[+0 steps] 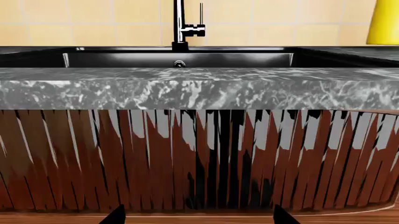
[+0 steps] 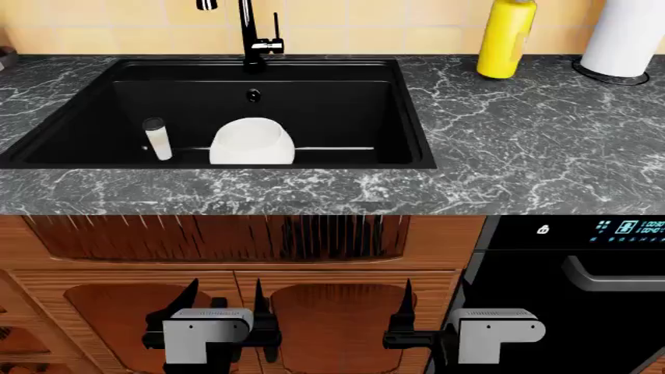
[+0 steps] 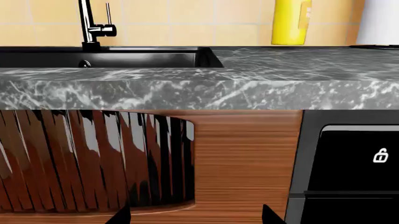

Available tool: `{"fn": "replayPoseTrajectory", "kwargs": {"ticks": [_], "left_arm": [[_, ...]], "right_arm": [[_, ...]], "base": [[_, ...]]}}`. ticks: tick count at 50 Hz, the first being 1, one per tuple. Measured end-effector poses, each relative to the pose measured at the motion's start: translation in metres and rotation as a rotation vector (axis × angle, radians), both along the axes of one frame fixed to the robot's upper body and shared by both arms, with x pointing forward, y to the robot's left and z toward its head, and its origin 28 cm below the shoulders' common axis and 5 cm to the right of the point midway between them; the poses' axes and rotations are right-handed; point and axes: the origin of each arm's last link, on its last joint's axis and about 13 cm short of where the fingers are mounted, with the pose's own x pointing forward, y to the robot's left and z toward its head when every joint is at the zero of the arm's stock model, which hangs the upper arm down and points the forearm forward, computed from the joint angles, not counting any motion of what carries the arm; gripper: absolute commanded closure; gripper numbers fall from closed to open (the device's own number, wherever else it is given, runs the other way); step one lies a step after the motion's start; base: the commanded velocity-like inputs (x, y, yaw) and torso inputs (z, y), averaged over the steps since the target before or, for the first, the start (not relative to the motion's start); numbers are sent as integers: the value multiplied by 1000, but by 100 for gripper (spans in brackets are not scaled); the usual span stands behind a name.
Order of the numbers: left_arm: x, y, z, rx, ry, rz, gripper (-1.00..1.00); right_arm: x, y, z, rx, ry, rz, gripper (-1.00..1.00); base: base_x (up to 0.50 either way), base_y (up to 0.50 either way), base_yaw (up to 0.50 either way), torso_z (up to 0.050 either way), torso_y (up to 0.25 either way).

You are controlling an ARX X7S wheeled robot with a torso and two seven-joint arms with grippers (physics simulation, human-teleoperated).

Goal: Pick the cup and bowl from the sink and place them on the counter for drying.

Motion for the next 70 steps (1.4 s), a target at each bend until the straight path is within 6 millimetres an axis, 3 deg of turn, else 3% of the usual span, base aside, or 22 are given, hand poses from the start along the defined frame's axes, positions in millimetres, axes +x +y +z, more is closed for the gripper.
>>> {"fn": "replayPoseTrajectory", "kwargs": {"ticks": [25, 70], "left_arm": [[-1, 0, 1, -12, -5, 10, -100], [-2, 2, -1, -18, 15, 13, -100]], "right_arm": [[1, 1, -1, -17, 6, 11, -100], [1, 3, -2, -30, 18, 20, -100]], "base": [[0, 12, 0, 0, 0], [0, 410, 0, 0, 0]]}}
